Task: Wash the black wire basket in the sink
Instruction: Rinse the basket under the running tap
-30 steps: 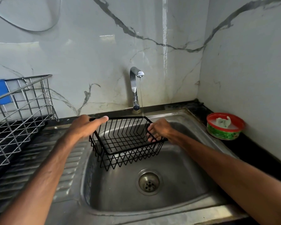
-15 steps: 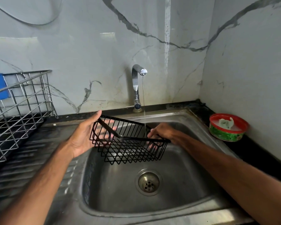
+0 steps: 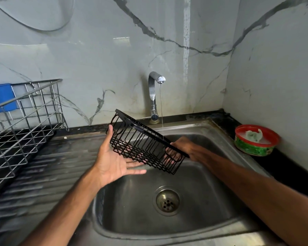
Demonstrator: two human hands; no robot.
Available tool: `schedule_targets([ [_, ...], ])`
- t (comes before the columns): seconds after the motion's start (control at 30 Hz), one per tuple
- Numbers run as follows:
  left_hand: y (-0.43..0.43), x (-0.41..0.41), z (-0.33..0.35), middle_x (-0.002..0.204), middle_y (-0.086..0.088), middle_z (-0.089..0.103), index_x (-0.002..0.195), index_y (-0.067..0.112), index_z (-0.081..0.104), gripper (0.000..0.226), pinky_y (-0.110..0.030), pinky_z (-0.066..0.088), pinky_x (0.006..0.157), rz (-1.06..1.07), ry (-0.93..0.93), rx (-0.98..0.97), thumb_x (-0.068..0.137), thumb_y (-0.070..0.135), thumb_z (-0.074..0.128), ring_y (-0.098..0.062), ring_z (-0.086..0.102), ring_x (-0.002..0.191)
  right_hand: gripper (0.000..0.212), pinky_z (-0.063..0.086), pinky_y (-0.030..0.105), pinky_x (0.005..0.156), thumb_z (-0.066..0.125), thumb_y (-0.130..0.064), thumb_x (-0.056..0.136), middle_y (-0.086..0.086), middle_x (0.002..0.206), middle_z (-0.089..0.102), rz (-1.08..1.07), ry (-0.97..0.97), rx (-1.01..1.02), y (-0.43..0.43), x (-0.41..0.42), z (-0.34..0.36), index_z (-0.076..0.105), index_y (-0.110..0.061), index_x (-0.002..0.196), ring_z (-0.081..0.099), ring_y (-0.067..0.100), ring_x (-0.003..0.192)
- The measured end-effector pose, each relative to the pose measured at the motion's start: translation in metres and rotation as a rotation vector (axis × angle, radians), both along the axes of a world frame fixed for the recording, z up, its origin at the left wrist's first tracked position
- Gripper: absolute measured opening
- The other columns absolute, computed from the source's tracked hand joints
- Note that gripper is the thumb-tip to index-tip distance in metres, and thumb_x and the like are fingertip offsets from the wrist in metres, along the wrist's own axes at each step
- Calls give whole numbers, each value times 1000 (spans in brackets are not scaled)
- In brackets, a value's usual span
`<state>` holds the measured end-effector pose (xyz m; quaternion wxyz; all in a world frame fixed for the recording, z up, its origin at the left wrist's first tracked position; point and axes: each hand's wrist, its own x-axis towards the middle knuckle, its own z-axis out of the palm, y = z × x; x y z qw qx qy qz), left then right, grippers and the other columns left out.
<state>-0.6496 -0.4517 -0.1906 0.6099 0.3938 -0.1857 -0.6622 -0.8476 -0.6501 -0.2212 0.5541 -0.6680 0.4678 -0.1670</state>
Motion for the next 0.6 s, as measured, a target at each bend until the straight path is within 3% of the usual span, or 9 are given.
schedule_targets([
  [0.07,-1,-13,0,127,-41,50,132,8,50,103,-84,31,105,86,43,-8,69,89,63,-67,40,131,33,47,22,42,43,-14,107,15,83,76,10,-41,43,1,0,0,69,5,105,66,16,51],
  [0.13,2,-21,-1,124,-40,57,123,6,54,90,-86,27,105,139,116,-36,77,84,61,-70,44,127,33,47,24,42,42,-13,107,15,78,75,13,-52,54,3,1,-2,68,7,105,66,17,47],
  [0.23,6,-21,-4,134,-39,59,139,4,54,95,-88,24,104,154,160,-79,80,79,60,-67,50,126,34,52,27,47,43,-13,107,13,76,76,48,-56,49,4,5,-6,69,8,104,71,21,54],
  [0.37,6,-21,-6,144,-29,56,150,6,49,108,-88,30,101,156,76,-139,76,84,60,-56,51,133,30,61,38,67,47,-15,106,20,94,77,81,-157,136,0,10,-12,67,8,110,76,34,81],
  [0.5,5,-21,-2,129,-25,56,149,6,48,111,-85,34,100,143,94,-159,72,84,66,-43,52,115,30,57,29,52,45,-9,105,23,97,76,105,-130,195,1,13,-15,67,10,111,76,31,74],
  [0.6,5,-18,-1,125,-26,58,143,8,52,96,-82,38,100,111,59,-181,76,75,66,-42,55,108,31,60,33,63,48,-16,105,21,103,75,113,-75,185,-9,14,-22,69,6,110,74,27,77],
])
